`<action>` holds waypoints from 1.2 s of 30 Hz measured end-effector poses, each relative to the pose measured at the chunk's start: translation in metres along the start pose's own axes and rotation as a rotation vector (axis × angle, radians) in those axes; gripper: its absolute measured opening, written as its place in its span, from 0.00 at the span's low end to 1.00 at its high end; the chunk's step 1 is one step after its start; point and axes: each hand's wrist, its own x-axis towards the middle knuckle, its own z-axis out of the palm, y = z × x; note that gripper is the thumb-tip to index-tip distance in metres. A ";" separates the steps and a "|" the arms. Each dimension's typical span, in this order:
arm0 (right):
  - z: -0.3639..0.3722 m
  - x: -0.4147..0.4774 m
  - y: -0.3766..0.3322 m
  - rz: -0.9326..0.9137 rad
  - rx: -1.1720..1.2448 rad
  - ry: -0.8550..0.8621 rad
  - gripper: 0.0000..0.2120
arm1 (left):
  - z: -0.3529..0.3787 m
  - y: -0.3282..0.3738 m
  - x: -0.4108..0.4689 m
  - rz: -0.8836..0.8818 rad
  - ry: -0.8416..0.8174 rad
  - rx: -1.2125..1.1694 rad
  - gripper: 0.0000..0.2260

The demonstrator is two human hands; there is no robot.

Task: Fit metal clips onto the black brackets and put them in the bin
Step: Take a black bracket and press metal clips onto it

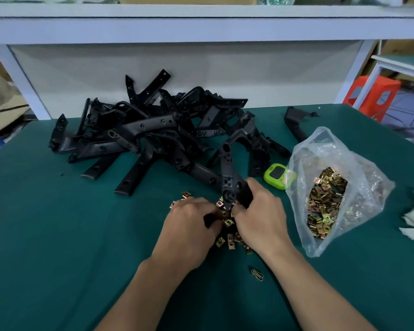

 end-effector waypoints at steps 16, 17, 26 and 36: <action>-0.002 0.008 0.004 0.067 0.113 0.019 0.15 | 0.008 0.010 0.000 0.041 0.024 0.167 0.11; -0.002 0.007 0.004 0.064 0.114 0.018 0.11 | 0.008 0.010 0.001 0.039 0.010 0.177 0.11; 0.000 0.009 0.013 0.062 0.169 -0.033 0.19 | 0.007 0.015 -0.008 -0.078 0.032 0.181 0.04; -0.001 0.010 0.014 0.018 0.281 -0.002 0.07 | 0.010 0.012 -0.007 -0.109 0.159 0.091 0.04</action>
